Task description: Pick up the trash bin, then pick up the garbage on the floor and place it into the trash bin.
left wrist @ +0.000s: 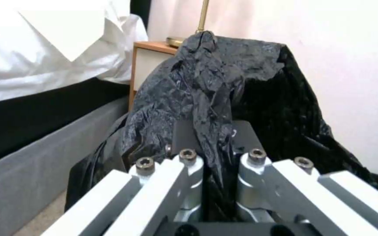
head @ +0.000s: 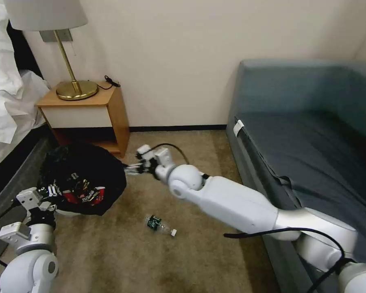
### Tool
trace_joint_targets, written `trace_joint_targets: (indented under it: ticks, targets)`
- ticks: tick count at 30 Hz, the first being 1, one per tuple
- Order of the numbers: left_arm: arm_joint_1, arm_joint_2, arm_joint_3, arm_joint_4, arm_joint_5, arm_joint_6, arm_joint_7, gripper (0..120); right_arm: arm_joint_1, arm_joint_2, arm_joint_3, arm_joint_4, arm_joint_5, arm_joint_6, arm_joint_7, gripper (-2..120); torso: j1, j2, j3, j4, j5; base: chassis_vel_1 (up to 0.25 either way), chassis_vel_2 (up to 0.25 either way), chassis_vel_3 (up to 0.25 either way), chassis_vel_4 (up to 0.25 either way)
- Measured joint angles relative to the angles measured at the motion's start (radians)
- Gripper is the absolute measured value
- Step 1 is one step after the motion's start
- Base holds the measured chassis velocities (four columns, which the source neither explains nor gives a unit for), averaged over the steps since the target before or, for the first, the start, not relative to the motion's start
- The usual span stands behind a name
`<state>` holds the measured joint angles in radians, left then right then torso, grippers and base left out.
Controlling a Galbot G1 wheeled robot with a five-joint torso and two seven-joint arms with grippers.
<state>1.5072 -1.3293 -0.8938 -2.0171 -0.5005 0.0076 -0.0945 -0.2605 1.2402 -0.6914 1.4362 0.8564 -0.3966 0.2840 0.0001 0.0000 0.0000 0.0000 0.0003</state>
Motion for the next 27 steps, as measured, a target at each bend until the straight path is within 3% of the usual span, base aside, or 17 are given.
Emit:
trace_joint_targets:
  ticks: [5,10,16,27]
  targets:
    - [0.013,0.009,-0.005,-0.014,0.004,-0.004,-0.004,5,-0.093,-0.058,0.018,-0.037,-0.065,-0.051,0.025,100,0.0,0.0,0.0,0.0,0.0,0.0,0.0,0.0,0.0]
    - [0.008,0.012,-0.004,-0.024,0.002,0.014,-0.021,5,-0.218,-0.092,0.02,-0.092,-0.166,-0.051,-0.028,100,0.0,0.0,0.0,-0.0002,-0.0001,0.0,0.0,0.0,0.0]
    - [0.012,0.017,-0.005,-0.024,-0.001,0.013,-0.026,5,-0.322,-0.07,0.033,-0.128,-0.259,0.012,-0.093,100,0.0,0.0,0.0,0.0,-0.0001,0.0,0.0,0.0,0.0]
    - [0.02,0.013,-0.001,-0.042,-0.008,0.018,-0.03,5,-0.349,-0.009,-0.022,-0.133,-0.256,0.043,-0.125,100,0.0,0.0,0.0,0.0002,-0.0003,0.0,0.0,0.0,0.0]
